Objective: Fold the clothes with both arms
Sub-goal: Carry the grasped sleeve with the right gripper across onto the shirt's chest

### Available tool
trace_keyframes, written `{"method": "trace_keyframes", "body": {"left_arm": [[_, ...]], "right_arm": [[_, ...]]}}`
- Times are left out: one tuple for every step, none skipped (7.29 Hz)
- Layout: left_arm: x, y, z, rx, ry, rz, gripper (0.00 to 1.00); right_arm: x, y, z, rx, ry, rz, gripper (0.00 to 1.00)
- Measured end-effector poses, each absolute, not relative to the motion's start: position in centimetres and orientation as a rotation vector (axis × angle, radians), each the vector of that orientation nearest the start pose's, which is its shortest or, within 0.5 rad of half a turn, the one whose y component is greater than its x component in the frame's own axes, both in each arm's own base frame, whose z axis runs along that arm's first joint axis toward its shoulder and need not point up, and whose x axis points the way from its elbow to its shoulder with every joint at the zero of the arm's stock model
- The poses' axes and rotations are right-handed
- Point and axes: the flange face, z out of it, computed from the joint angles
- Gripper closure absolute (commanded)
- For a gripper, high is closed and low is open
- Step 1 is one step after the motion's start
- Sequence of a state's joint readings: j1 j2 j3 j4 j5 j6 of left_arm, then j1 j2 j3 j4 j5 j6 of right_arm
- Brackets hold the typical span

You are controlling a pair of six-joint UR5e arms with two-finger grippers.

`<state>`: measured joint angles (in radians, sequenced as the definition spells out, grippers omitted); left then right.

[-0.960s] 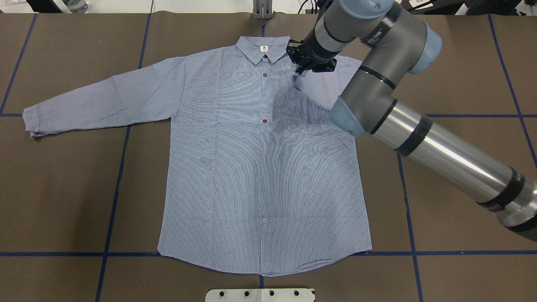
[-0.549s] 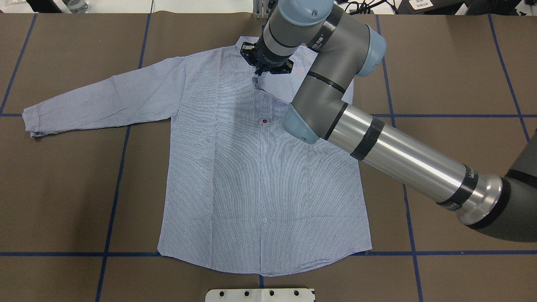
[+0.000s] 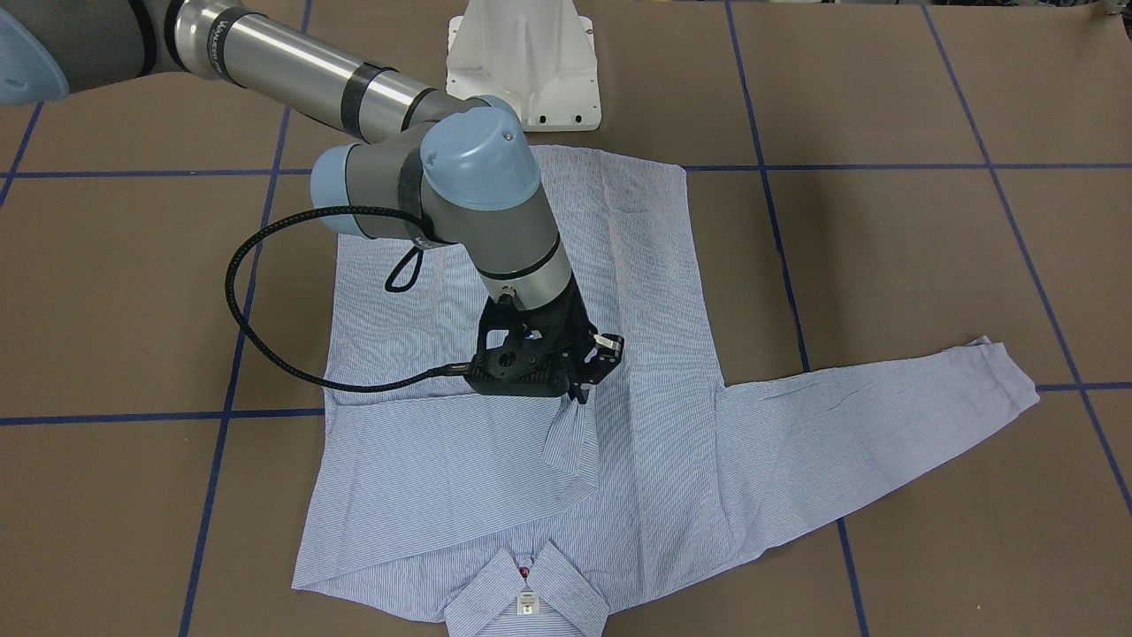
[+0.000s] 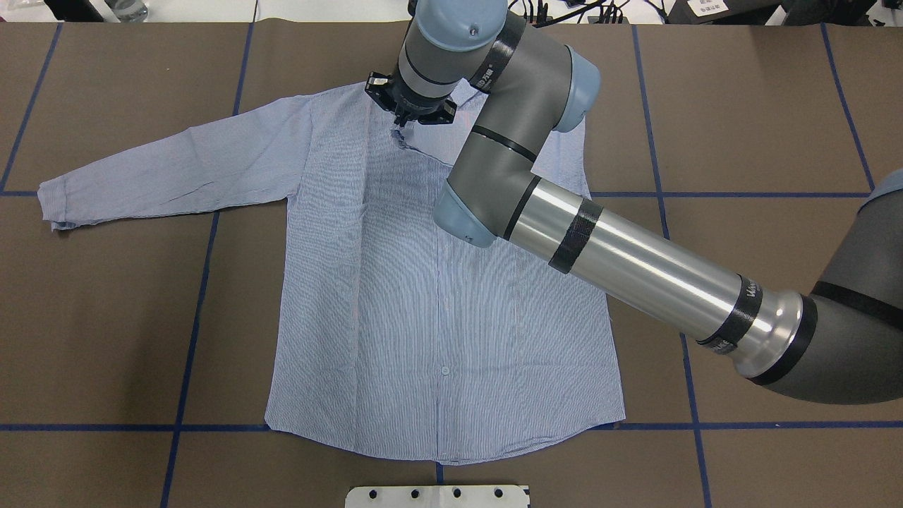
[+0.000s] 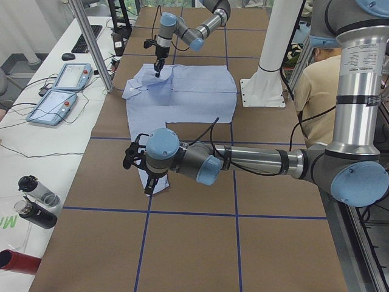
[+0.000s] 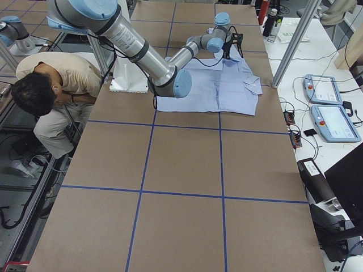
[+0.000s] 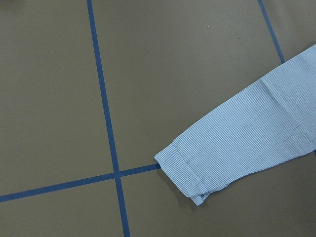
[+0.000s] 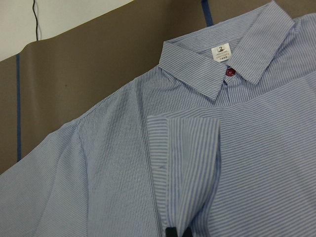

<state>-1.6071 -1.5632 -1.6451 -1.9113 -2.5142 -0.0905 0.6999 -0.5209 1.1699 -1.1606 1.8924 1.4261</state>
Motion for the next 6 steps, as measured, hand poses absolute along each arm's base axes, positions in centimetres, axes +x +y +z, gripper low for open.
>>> {"method": "trace_keyframes", "body": {"left_arm": [[-7.1,-50.1,57.6,0.35,0.938,0.076,0.0],[-7.1,-50.1,57.6,0.35,0.938,0.076,0.0],[-7.1,-50.1,57.6,0.35,0.938,0.076,0.0],[-7.1,-50.0,57.4,0.355,0.938,0.078,0.0],[-7.1,-49.9,56.9,0.365,0.936,0.082,0.0],[-7.1,-50.0,56.5,0.374,0.933,0.085,0.0]], "right_arm": [[-55.9,-60.1,9.8,0.168,-1.081,0.328,0.83],[-56.1,-60.0,10.0,0.167,-1.078,0.327,0.21],[-56.5,-59.9,10.4,0.163,-1.073,0.325,0.01],[-56.7,-59.8,10.8,0.16,-1.067,0.325,0.01],[-56.8,-59.9,11.1,0.161,-1.064,0.326,0.01],[-56.7,-60.0,11.4,0.163,-1.063,0.329,0.01]]}}
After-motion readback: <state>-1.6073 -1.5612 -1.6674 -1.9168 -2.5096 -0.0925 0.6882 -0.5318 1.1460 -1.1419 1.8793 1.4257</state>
